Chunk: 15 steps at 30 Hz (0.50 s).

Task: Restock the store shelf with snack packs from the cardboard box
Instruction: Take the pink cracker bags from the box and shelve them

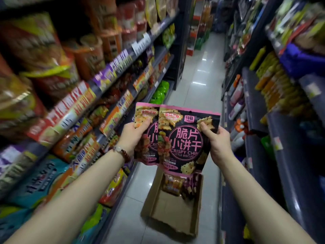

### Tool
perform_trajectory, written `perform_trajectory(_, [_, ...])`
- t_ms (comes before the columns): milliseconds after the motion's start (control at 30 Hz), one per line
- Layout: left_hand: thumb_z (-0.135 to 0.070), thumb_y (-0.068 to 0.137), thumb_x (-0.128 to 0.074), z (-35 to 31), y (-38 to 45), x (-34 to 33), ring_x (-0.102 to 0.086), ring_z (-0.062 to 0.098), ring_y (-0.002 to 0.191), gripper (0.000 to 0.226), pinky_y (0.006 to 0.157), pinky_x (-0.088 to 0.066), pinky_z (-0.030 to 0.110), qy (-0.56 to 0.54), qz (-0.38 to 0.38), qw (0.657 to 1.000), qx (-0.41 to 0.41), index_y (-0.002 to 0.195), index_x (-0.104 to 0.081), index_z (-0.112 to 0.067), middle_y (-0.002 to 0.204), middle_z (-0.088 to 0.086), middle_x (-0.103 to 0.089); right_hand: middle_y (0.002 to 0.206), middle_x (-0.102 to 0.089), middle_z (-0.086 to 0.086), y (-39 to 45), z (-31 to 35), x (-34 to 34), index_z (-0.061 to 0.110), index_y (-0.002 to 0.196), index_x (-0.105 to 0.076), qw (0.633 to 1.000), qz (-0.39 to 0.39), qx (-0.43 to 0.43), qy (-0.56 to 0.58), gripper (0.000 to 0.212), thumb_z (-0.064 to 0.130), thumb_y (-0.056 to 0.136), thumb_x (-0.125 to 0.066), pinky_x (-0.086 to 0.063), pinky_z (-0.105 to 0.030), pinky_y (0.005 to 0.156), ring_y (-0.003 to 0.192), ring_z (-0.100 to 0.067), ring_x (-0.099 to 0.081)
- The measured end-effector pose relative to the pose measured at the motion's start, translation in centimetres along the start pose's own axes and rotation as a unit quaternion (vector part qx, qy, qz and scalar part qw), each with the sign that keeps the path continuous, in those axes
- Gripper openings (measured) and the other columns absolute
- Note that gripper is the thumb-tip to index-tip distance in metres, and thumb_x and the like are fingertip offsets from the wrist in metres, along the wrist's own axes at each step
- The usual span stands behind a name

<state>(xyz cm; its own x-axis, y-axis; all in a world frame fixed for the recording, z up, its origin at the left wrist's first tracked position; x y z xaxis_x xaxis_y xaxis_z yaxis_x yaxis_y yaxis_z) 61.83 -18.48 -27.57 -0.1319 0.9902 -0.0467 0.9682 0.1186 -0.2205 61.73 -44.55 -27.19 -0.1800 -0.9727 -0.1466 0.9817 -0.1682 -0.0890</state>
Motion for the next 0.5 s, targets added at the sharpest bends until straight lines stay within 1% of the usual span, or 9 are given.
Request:
perform_trajectory(67, [-0.038,0.082,-0.068,-4.9,-1.6,0.9,-0.071,0.018,0.069,0.028,0.065,-0.056,0.027,0.010,-0.021,0.999,-0.024,0.072,-0.070,-0.012,0.074,0.004,-0.075,0.085,-0.076,-0.007,-0.2,4.7,-1.9,0.007,0.096,-0.068,1.000,0.029,0.009,0.002,0.013,0.014,0.085,-0.070,-0.060,-0.034,0.070,0.078,-0.023,-0.073])
perform_trajectory(133, [-0.041,0.080,-0.070,-9.1,-3.1,2.2,-0.071,0.024,0.073,0.032,0.072,-0.055,0.034,0.009,-0.048,0.997,-0.051,0.068,-0.068,-0.011,0.077,0.009,-0.074,0.084,-0.076,-0.007,-0.6,9.0,-3.9,0.006,0.097,-0.067,0.998,0.060,0.028,0.001,0.016,0.016,0.085,-0.070,-0.058,-0.033,0.067,0.076,-0.022,-0.073])
perform_trajectory(200, [-0.044,0.077,-0.071,-12.7,-4.9,3.2,-0.070,0.027,0.074,0.036,0.074,-0.055,0.038,0.008,-0.066,0.995,-0.070,0.061,-0.067,-0.013,0.078,0.012,-0.074,0.087,-0.075,-0.009,-1.1,12.8,-5.9,0.005,0.098,-0.067,0.995,0.094,0.044,0.002,0.019,0.018,0.085,-0.071,-0.058,-0.032,0.067,0.078,-0.022,-0.073])
perform_trajectory(267, [-0.042,0.079,-0.069,-15.8,-7.2,4.0,-0.071,0.021,0.068,0.038,0.068,-0.056,0.032,0.006,-0.089,0.992,-0.089,0.052,-0.067,-0.016,0.069,0.005,-0.073,0.089,-0.075,-0.009,-1.8,16.1,-7.6,0.008,0.095,-0.066,0.990,0.126,0.057,0.008,0.016,0.019,0.084,-0.071,-0.059,-0.031,0.067,0.079,-0.022,-0.073])
perform_trajectory(333, [-0.039,0.081,-0.068,-18.3,-9.8,5.0,-0.068,0.016,0.061,0.043,0.061,-0.054,0.026,0.005,-0.124,0.987,-0.106,0.046,-0.060,-0.017,0.062,0.000,-0.070,0.088,-0.075,-0.008,-2.7,19.0,-9.1,0.012,0.090,-0.067,0.985,0.156,0.072,0.014,0.009,0.017,0.084,-0.072,-0.060,-0.032,0.069,0.080,-0.023,-0.073])
perform_trajectory(367, [-0.041,0.080,-0.069,-19.5,-11.4,5.6,-0.067,0.017,0.062,0.042,0.060,-0.053,0.026,0.005,-0.141,0.983,-0.115,0.049,-0.057,-0.017,0.065,0.003,-0.070,0.087,-0.075,-0.007,-3.3,20.3,-9.9,0.013,0.088,-0.068,0.982,0.172,0.079,0.015,0.007,0.017,0.083,-0.072,-0.060,-0.032,0.070,0.081,-0.023,-0.073])
perform_trajectory(400, [-0.047,0.076,-0.071,-20.6,-12.9,6.2,-0.066,0.020,0.066,0.045,0.063,-0.054,0.028,0.009,-0.155,0.980,-0.127,0.057,-0.055,-0.009,0.071,0.008,-0.069,0.087,-0.076,-0.007,-3.9,21.4,-10.7,0.014,0.087,-0.069,0.978,0.190,0.083,0.015,0.006,0.017,0.083,-0.073,-0.060,-0.034,0.071,0.082,-0.025,-0.073])
perform_trajectory(467, [-0.060,0.063,-0.075,-22.5,-16.0,7.5,-0.065,0.027,0.076,0.056,0.074,-0.055,0.043,0.013,-0.181,0.972,-0.147,0.079,-0.059,-0.009,0.085,0.019,-0.067,0.088,-0.076,-0.008,-5.2,23.5,-12.2,0.016,0.086,-0.070,0.970,0.224,0.097,0.014,0.007,0.019,0.082,-0.074,-0.060,-0.039,0.074,0.084,-0.026,-0.073])
perform_trajectory(500, [-0.063,0.058,-0.075,-23.2,-17.6,8.1,-0.066,0.029,0.079,0.061,0.078,-0.054,0.046,0.009,-0.197,0.969,-0.153,0.084,-0.061,-0.009,0.091,0.021,-0.068,0.087,-0.076,-0.007,-5.9,24.4,-13.1,0.016,0.086,-0.071,0.965,0.242,0.104,0.015,0.006,0.020,0.082,-0.074,-0.059,-0.039,0.074,0.084,-0.026,-0.073])
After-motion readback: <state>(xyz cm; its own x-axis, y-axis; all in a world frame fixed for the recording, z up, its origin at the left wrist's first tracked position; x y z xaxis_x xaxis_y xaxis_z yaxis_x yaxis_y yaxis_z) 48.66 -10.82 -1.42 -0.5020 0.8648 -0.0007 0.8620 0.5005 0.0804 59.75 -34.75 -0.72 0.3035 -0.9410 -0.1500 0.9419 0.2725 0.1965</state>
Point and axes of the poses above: each hand's wrist, its own y-axis towards the middle knuckle, its own x-axis out of the back of the hand, z = x × y, the point moved 5 cm from there along y, towards the middle knuckle
